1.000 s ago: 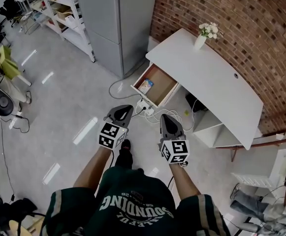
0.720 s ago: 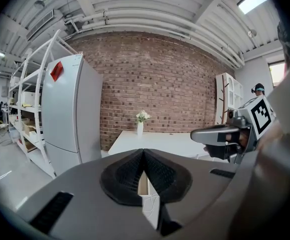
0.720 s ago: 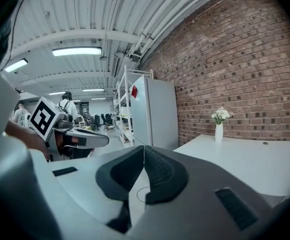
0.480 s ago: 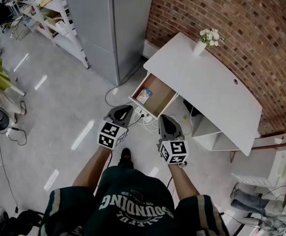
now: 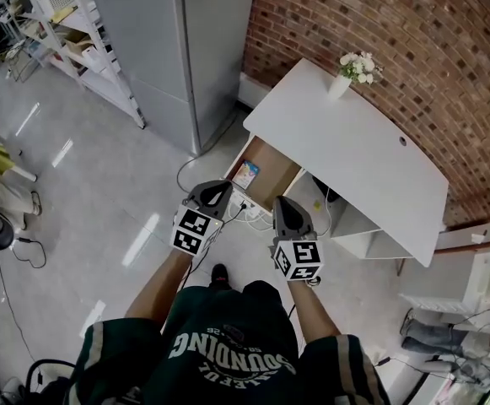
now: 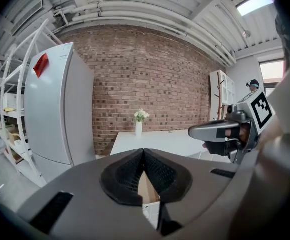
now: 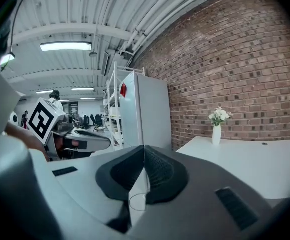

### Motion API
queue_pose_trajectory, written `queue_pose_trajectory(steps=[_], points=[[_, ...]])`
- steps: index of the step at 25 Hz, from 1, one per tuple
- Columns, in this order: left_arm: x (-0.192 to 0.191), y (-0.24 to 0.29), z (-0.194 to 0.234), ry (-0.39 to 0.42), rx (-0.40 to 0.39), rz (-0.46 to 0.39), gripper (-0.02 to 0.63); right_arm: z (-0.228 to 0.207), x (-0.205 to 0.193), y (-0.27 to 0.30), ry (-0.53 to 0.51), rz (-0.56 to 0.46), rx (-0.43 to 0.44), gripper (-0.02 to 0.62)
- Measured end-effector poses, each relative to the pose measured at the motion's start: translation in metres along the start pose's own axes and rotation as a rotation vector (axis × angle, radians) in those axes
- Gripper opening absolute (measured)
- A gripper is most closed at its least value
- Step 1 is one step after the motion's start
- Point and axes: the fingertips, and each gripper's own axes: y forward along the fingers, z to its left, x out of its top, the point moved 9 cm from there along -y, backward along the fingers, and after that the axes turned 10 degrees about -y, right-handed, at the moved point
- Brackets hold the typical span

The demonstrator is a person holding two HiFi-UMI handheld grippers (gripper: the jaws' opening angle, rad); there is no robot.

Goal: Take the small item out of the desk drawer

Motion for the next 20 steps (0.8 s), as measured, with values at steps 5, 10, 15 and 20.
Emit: queue_pose_trajectory(steps=[5,10,15,20], points=[[0.002,0.014,0.001,0.022,-0.047,0.017,0.015,0.001,0.004,0.007,0.003,-0.004,-0.027,0.025],[0.006,0.032,0.001,0.017,-0.077,0.019,0.015,-0.01,0.007,0.01,0.012,-0.014,-0.066,0.025],[0.009,0.053,-0.004,0.016,-0.087,0.021,0.015,-0.026,0.004,0.013,0.01,-0.019,-0.073,0.025],[0.015,0.074,-0.004,0.013,-0.078,0.029,0.016,-0.049,0.001,0.024,0.017,-0.011,-0.067,0.025]])
